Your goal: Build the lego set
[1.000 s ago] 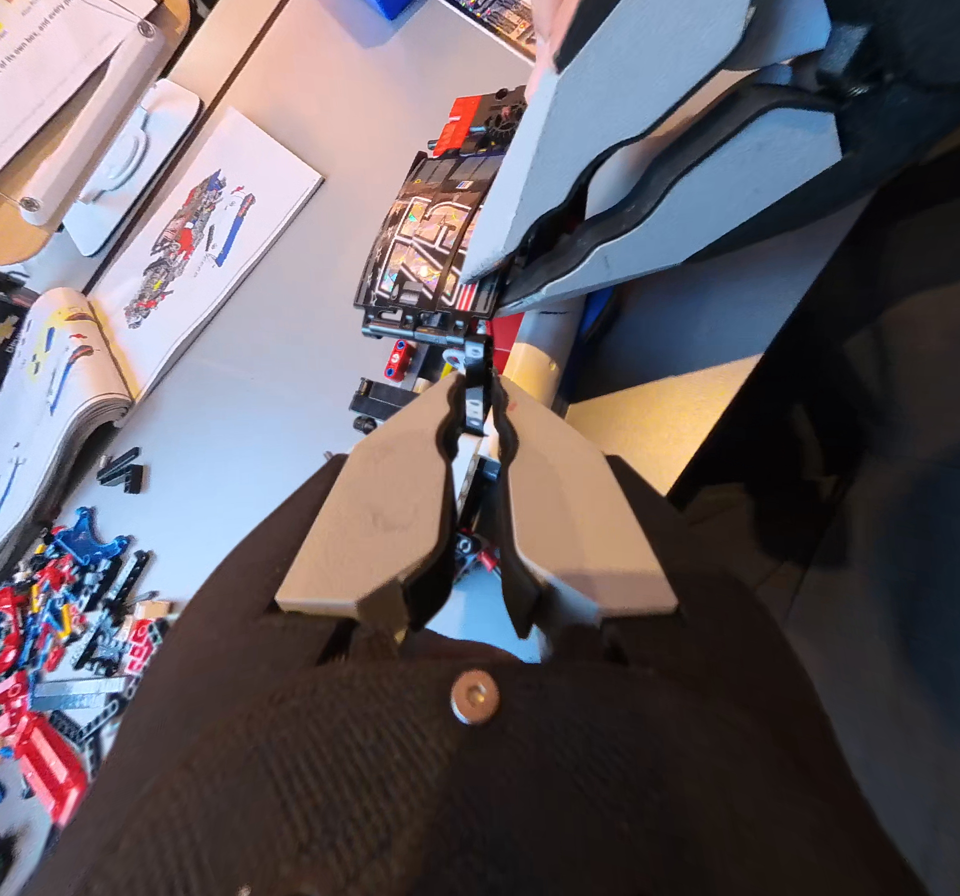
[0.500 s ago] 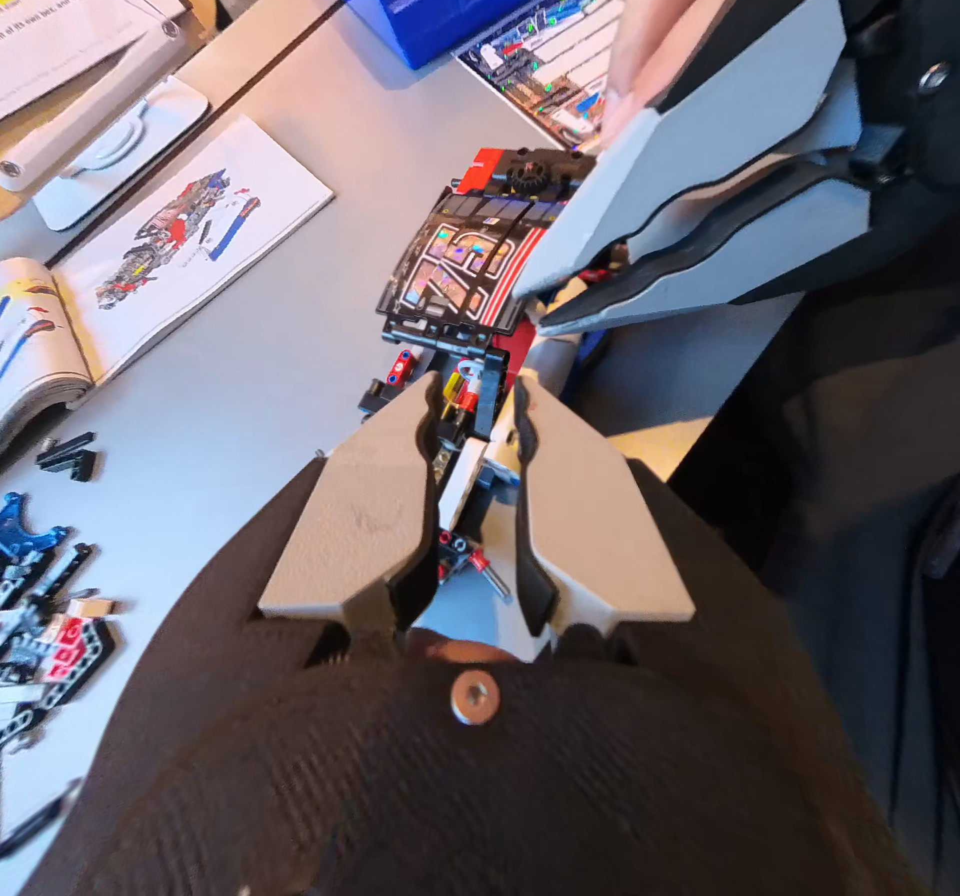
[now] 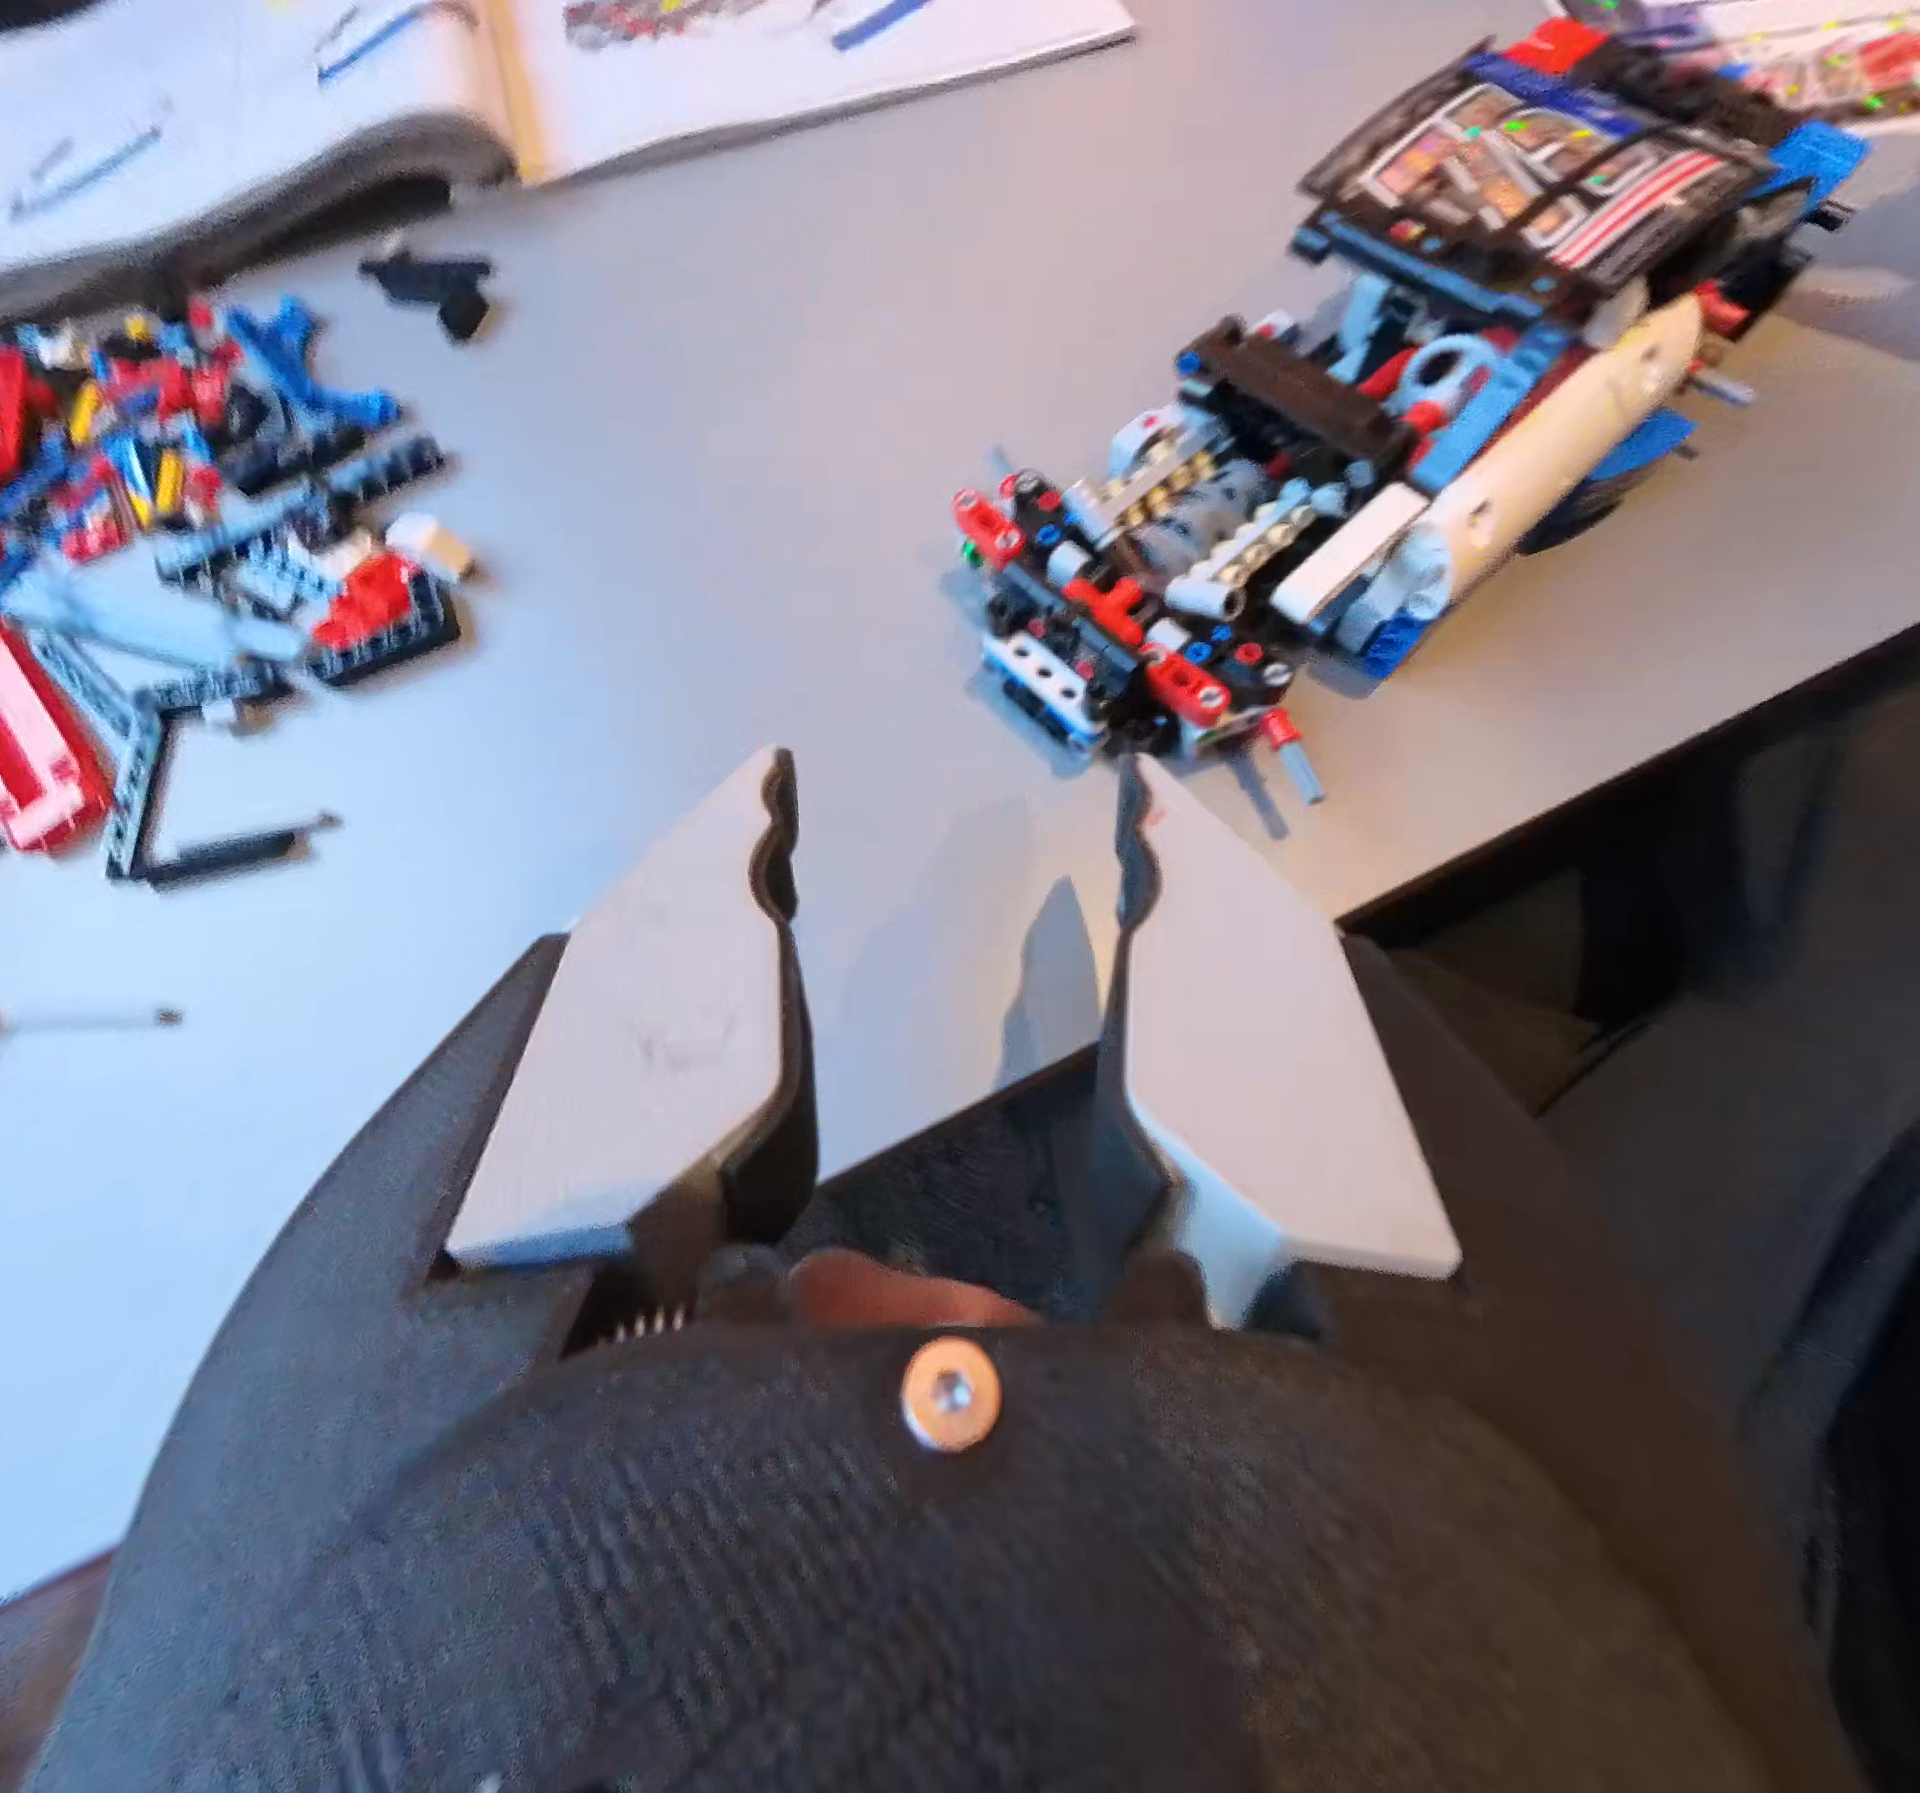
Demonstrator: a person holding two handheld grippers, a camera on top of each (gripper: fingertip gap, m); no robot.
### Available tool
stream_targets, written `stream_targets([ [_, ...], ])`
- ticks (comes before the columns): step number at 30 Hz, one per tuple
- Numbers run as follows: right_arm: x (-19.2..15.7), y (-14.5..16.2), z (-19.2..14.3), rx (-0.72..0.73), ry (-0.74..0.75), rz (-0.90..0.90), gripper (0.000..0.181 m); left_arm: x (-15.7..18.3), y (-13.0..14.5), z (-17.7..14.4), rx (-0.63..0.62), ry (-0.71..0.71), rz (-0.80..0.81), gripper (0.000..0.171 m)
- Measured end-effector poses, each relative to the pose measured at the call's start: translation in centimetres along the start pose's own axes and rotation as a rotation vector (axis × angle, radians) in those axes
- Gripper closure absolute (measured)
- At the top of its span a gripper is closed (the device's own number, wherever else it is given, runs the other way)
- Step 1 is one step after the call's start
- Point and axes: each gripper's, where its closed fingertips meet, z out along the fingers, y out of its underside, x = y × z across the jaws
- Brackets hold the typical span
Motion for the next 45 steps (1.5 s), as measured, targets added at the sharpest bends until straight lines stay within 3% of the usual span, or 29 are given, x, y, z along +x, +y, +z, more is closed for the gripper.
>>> stream_targets([
  [3, 0.1, 1.5, -1.8, -0.02, -0.084, 0.152, 0.168, -0.8, 0.7, -0.2, 0.018, 0.007, -0.133, 0.106],
  [6, -0.1, 2.1, -3.0, 0.002, -0.156, 0.29, 0.151, -2.4, -0.2, -0.6, 0.101, -0.039, -0.199, 0.106],
  [8, 0.4, 2.8, -3.2, 0.001, -0.155, 0.349, 0.14, -3.6, 0.3, -0.1, 0.082, -0.082, -0.227, 0.106],
  [16, 1.4, 5.9, -2.2, -0.047, -0.067, 0.259, 0.136, -3.8, 3.3, 2.6, -0.001, -0.109, -0.239, 0.106],
  [23, 0.7, 6.0, -1.9, -0.054, -0.193, 0.328, 0.138, -3.9, 2.3, 3.2, 0.099, -0.145, -0.155, 0.113],
  [28, 1.6, 5.4, -2.5, 0.017, -0.247, 0.451, 0.14, -4.3, 1.9, 3.4, 0.075, -0.14, -0.179, 0.113],
  [33, 2.6, 4.1, -3.7, 0.154, -0.301, 0.535, 0.144, -3.5, -3.1, 3.4, 0.096, -0.043, -0.172, 0.098],
  [37, 2.8, 3.4, -4.2, 0.21, -0.276, 0.483, 0.143, -1.5, -7.4, 5.1, 0.067, 0.003, -0.021, 0.089],
  [42, 2.0, 3.7, -3.7, 0.16, -0.254, 0.401, 0.142, 0.4, -11.4, 9.0, 0.02, 0.055, 0.12, 0.089],
  [45, 1.7, 3.7, -3.5, 0.149, -0.251, 0.376, 0.143, -0.4, -12.8, 12.3, -0.105, 0.061, 0.11, 0.086],
])
